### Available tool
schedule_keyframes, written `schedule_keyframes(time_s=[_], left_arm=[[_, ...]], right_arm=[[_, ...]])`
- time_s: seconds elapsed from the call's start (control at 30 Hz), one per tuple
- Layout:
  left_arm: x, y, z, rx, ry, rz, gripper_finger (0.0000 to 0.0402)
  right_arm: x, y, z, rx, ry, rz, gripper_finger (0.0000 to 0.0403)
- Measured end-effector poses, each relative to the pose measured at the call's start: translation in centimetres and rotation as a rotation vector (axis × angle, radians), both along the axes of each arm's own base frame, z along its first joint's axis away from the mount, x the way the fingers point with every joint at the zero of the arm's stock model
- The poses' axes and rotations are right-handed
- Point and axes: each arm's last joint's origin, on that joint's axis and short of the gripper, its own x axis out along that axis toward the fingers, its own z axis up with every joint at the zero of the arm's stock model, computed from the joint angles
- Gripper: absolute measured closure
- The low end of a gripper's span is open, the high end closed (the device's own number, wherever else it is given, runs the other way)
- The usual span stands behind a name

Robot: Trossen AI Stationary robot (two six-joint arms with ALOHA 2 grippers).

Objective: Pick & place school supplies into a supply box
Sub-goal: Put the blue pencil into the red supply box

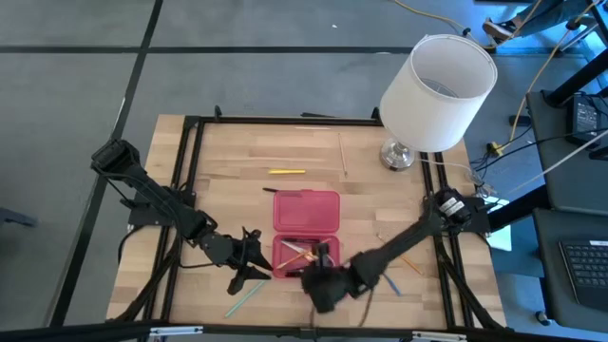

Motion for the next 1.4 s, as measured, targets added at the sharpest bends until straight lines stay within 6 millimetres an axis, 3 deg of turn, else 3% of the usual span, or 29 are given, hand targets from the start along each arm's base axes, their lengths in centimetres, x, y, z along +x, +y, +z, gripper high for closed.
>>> schedule_keyframes(time_s=[0.2, 0.37, 0.47, 0.63, 0.87, 0.97, 1.2, 1.4], left_arm=[[0.1, 0.1, 0.1, 0.018, -0.019, 0.020, 0.0286], [0.1, 0.1, 0.1, 0.011, -0.016, 0.040, 0.0286], [0.1, 0.1, 0.1, 0.027, -0.021, 0.026, 0.0286], [0.1, 0.0, 0.3, 0.046, -0.057, -0.001, 0.0286], [0.7, -0.6, 2.3, 0.101, -0.181, -0.044, 0.0286], [0.8, -1.2, 3.2, 0.133, -0.224, -0.077, 0.0286], [1.4, -2.7, 3.7, 0.224, -0.233, -0.083, 0.0286], [1.6, -3.8, 4.2, 0.314, 0.038, 0.062, 0.0286]], right_arm=[[-3.7, 2.3, 0.0, -0.093, 0.102, 0.034, 0.0267], [-7.9, 1.7, 0.5, -0.315, 0.119, -0.127, 0.0267], [-10.6, 1.3, 1.1, -0.289, 0.053, -0.214, 0.0267], [-13.8, 1.4, 1.9, -0.078, -0.094, -0.190, 0.0267], [-13.9, 0.3, 1.4, 0.238, -0.276, 0.139, 0.0267], [-13.7, -1.1, 0.6, 0.276, -0.329, 0.279, 0.0267], [-15.2, -3.6, 0.4, 0.244, -0.328, 0.297, 0.0267], [-15.4, -3.7, 0.4, 0.268, -0.322, 0.275, 0.0267]])
